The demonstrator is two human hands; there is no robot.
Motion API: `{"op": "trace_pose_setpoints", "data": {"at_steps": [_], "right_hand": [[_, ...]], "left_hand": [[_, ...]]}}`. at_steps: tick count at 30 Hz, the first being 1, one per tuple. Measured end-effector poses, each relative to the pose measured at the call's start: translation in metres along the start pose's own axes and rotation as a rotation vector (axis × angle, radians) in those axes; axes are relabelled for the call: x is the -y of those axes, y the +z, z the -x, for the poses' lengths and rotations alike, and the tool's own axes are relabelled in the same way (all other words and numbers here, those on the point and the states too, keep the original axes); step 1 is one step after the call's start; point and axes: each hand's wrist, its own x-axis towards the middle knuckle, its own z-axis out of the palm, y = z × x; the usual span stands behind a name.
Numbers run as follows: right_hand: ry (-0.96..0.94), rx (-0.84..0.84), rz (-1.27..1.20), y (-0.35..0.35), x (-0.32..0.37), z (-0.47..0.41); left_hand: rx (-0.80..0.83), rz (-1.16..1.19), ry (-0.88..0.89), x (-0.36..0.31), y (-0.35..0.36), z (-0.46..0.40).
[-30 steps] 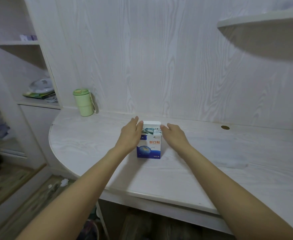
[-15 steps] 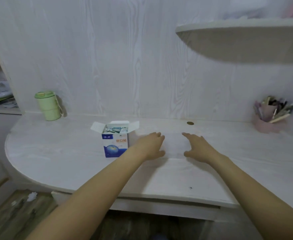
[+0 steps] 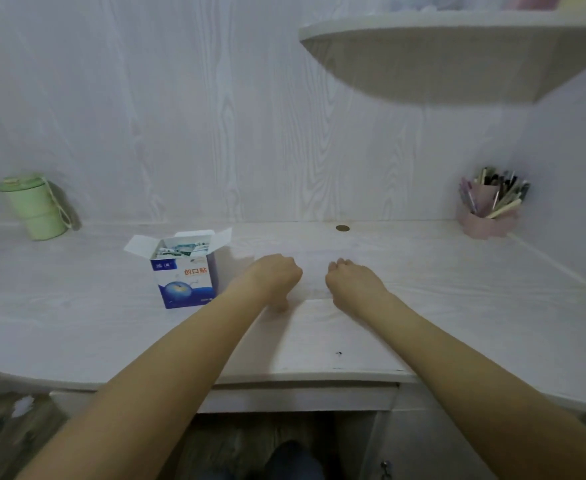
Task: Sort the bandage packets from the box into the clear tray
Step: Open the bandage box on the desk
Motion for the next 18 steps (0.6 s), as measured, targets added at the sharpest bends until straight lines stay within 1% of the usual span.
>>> {"op": "trace_pose_setpoints", "data": {"at_steps": [5, 10, 13, 15, 18], "right_hand": [[0.017, 0.002, -0.021, 0.005, -0.002, 0.000], [0.040, 0.060, -0.112, 0.007, -0.007, -0.002], [0.051, 0.044, -0.134, 0.010, -0.006, -0.001], [0.064, 0.059, -0.193, 0.010, -0.007, 0.002], [0.066, 0.062, -0.352, 0.008, -0.013, 0.006]], "left_hand": [[0.026, -0.004, -0.004, -0.003, 0.000, -0.002], [0.027, 0.014, 0.009, -0.005, 0.000, -0.004], [0.016, 0.096, -0.015, 0.000, -0.001, -0.002], [0.003, 0.172, -0.036, 0.007, -0.001, 0.000], [-0.009, 0.199, -0.047, 0.012, 0.001, 0.003]]}}
